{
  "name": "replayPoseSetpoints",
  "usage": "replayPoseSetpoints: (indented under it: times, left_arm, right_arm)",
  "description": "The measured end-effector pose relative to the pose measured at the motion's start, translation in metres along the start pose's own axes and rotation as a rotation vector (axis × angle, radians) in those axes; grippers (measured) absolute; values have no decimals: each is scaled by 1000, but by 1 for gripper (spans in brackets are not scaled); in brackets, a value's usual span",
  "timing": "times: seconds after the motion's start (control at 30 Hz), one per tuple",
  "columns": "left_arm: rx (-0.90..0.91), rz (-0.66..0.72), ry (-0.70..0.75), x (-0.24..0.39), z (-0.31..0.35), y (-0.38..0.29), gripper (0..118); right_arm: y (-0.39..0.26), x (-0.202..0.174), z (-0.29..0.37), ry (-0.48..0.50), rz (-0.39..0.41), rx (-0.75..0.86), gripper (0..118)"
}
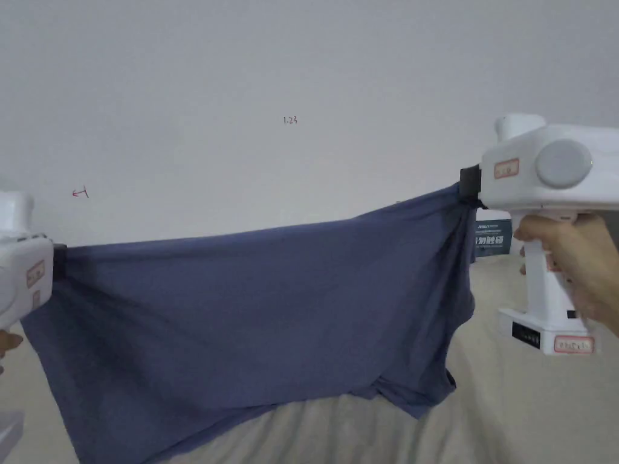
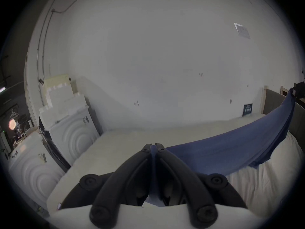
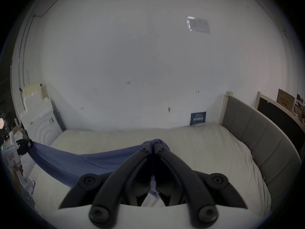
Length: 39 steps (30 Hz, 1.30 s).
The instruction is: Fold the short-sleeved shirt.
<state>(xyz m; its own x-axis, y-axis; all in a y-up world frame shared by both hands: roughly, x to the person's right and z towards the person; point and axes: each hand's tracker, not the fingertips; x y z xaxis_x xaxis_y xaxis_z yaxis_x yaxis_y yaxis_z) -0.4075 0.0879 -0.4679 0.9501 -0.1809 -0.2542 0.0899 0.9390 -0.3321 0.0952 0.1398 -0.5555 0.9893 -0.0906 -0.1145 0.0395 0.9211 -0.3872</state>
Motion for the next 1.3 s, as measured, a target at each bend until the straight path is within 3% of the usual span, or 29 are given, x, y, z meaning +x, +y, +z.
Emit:
replayPoseSetpoints:
  times: [0.1,0.2,0.3,0.4,0.57,0.63,0.7,0.83,0.97,1.13,1.3]
  left_arm:
    - [-63,19,-19,4,9,-44,1]
    - [-120,-43,-8,9,23,-87,1]
    - [-233,65,-59,2,38,-129,1]
    - [-318,120,-82,-10,60,-165,1]
    - [-345,47,-39,-15,110,-209,1]
    - [-364,31,-57,-19,135,-223,1]
    - [-384,13,-58,-23,159,-233,1]
    - [-392,3,-29,-36,210,-254,1]
    - [-404,17,-27,-52,253,-279,1]
    - [-469,-36,-16,-52,280,-324,1]
    - [-491,47,-39,-52,288,-354,1]
  right_arm:
    - [-46,2,7,12,57,-73,6]
    - [-90,11,15,24,34,-141,6]
    - [-135,16,28,56,-5,-210,6]
    - [-174,18,48,69,41,-279,6]
    - [-227,15,94,132,-43,-321,6]
    - [-249,14,118,142,-12,-347,6]
    - [-266,9,139,130,69,-381,6]
    - [-299,14,194,179,-22,-389,6]
    - [-337,12,241,162,22,-429,6]
    - [-392,11,283,189,-8,-522,6]
    - [-432,12,294,172,-26,-599,6]
